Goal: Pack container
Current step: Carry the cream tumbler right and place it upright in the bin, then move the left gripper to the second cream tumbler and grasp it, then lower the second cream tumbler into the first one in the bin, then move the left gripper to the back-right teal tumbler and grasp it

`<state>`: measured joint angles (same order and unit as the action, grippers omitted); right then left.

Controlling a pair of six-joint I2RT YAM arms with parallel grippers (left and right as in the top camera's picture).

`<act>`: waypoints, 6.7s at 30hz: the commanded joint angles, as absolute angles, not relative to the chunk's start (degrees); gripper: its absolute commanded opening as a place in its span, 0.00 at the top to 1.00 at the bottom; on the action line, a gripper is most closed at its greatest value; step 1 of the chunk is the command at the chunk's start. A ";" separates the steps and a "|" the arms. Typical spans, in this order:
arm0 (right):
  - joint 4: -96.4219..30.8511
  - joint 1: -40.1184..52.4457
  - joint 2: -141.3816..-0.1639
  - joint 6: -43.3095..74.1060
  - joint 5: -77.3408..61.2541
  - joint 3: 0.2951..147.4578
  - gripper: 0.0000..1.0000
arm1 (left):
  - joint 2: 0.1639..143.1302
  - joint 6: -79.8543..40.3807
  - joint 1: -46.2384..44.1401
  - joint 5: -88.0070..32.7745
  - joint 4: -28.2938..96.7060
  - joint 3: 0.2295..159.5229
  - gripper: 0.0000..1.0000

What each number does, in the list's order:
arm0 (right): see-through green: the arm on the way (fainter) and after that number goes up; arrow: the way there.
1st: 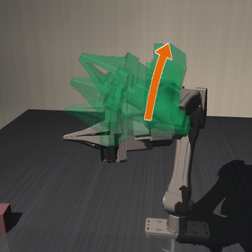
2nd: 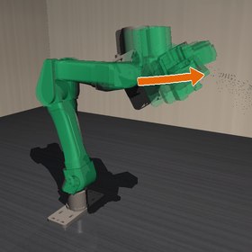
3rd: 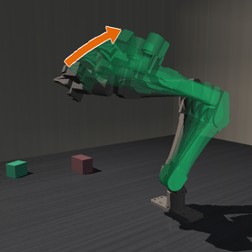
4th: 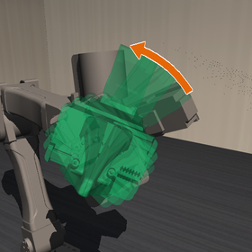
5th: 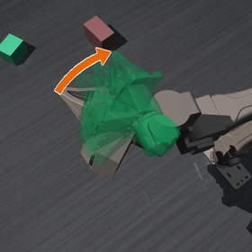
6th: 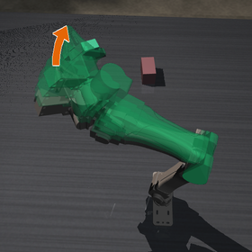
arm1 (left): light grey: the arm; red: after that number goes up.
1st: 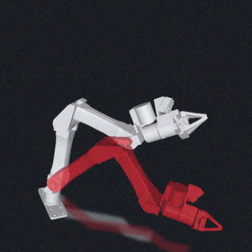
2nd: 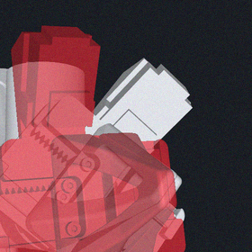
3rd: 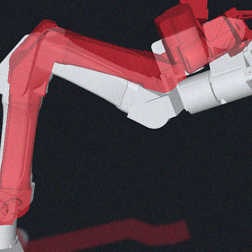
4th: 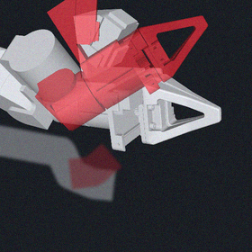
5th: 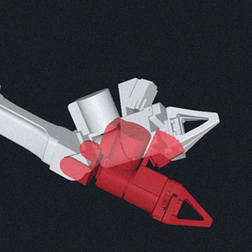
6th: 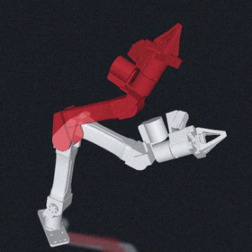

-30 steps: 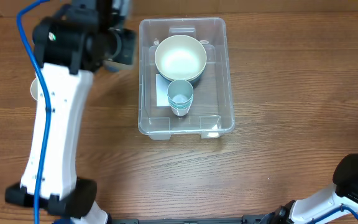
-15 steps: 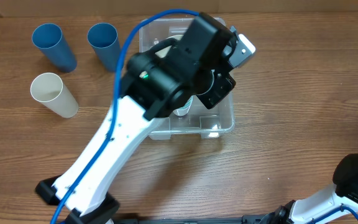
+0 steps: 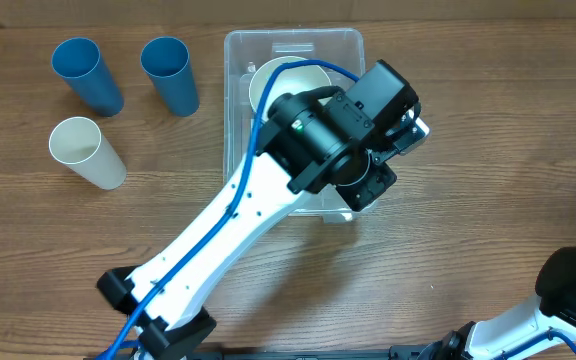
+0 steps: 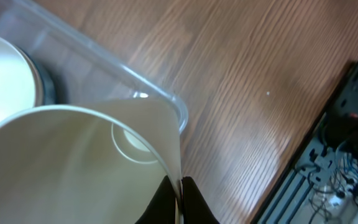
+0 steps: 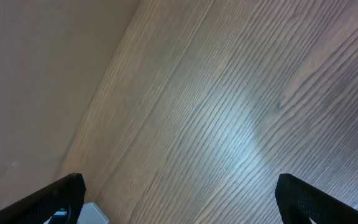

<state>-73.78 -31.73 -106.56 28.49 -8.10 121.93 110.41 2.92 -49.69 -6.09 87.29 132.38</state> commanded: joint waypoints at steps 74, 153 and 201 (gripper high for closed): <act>-73.60 -31.57 -106.76 28.56 -7.70 122.48 0.00 | 103.85 -3.05 12.97 -0.73 76.18 102.30 0.00; -73.63 -31.57 -106.78 28.56 -7.55 122.48 0.00 | 104.55 8.14 -44.82 -5.65 81.14 132.88 0.26; -73.60 -31.57 -106.78 28.53 -7.53 122.48 0.00 | 135.81 8.16 -4.99 2.96 70.24 137.99 0.96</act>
